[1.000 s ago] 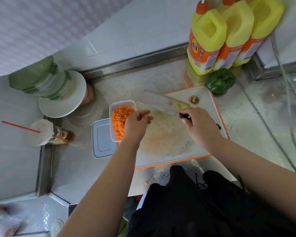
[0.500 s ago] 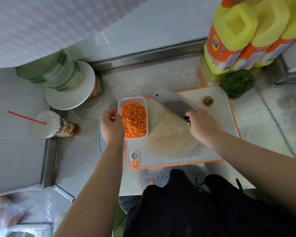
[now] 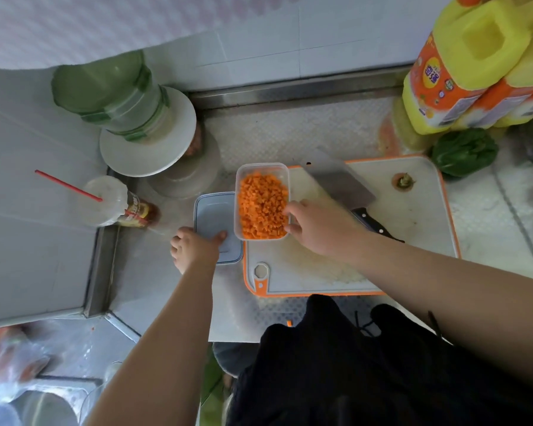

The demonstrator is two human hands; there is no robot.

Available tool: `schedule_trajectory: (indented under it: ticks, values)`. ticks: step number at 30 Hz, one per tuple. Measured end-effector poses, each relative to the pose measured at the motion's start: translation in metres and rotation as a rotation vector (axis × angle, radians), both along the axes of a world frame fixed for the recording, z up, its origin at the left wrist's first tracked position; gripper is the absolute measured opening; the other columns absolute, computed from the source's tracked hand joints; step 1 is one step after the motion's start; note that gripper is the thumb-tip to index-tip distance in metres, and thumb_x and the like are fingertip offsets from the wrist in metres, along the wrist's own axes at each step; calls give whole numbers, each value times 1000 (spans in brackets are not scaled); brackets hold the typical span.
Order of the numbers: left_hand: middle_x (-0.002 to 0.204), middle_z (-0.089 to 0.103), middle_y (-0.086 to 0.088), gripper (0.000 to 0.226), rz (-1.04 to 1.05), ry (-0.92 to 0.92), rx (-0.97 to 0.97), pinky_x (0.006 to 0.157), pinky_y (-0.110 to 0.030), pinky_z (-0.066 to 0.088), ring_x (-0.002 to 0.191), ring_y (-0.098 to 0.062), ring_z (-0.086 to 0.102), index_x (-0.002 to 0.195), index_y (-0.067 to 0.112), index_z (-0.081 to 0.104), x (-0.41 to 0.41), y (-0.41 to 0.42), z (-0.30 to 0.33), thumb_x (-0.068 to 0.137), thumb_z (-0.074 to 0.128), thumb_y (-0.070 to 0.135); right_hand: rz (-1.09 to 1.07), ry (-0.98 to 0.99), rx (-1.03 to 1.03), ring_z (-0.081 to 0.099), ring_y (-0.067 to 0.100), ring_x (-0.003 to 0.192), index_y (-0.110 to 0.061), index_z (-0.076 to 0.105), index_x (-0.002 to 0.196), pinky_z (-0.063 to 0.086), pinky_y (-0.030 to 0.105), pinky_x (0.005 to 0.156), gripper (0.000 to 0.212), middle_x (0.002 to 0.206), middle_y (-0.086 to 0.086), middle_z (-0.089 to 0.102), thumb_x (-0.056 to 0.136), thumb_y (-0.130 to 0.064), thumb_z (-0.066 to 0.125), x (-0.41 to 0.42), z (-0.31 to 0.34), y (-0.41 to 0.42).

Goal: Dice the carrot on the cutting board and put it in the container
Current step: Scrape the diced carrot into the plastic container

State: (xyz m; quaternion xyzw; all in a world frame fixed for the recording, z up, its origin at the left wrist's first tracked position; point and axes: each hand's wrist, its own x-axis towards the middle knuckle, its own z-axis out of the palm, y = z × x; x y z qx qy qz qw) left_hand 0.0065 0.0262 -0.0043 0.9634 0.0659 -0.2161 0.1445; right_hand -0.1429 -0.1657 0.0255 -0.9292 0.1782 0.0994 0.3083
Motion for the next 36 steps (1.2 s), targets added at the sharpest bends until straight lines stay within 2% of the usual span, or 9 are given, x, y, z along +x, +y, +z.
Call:
schedule_trajectory:
  ticks: [5,11,15,19,22,26,31,33,36]
  values:
    - [121,57,-14,62,21,26,-198,88,-41,46,113,-35,56,122,6,52,27,13,0,78,78,42,-6,-13,-64,56,20,87,-16,57,105,42,31,70,19,104,1,57,97,-32,50,-6,-2,5]
    - [78,54,3,13,-126,-147,-487,69,-30,37,80,-24,53,98,12,54,14,-9,54,88,61,15,-174,-119,21,63,18,77,-16,63,98,51,39,68,33,89,0,66,98,-42,44,-12,11,3]
    - [106,52,-6,17,-535,-263,-322,65,-36,34,79,-28,51,109,13,50,-36,-55,82,94,52,18,-362,-178,583,55,2,48,-17,66,95,44,16,51,35,75,4,68,96,-47,48,18,54,20]
    - [116,51,-8,25,-700,-284,-377,61,-39,37,90,-37,59,115,7,50,-60,-72,84,91,54,14,-547,-189,665,51,6,43,-13,63,88,41,22,46,33,60,-1,57,91,-46,58,37,57,18]
    - [123,48,-7,44,-767,-182,-497,88,-42,46,108,-32,54,122,12,55,-54,-59,77,82,69,23,-567,-149,697,49,14,42,-14,56,79,39,29,48,23,57,4,54,93,-32,60,33,44,9]
    - [136,43,-11,61,-509,-225,-402,104,-36,29,123,-30,40,139,17,47,-33,-41,71,88,63,46,-527,-112,603,43,2,32,-13,55,90,33,24,46,10,54,-2,49,98,-18,51,31,33,-5]
    - [77,69,4,7,-363,57,-483,76,-47,55,79,-30,67,81,25,68,-17,-27,65,84,66,31,-590,-132,628,47,-1,38,-8,54,117,37,21,45,25,67,-4,54,93,-15,60,32,28,-3]
    - [73,70,11,14,-315,78,-524,78,-50,57,76,-26,69,72,37,66,-17,-25,59,82,69,27,-607,-165,639,50,1,48,-12,54,114,41,19,50,28,79,-6,57,89,-14,66,28,31,1]
    - [79,73,5,7,-275,102,-565,78,-49,58,78,-26,71,78,39,71,-20,-26,54,78,70,31,-440,-156,318,53,7,74,-22,42,133,43,27,70,56,82,-16,49,84,-21,69,16,32,7]
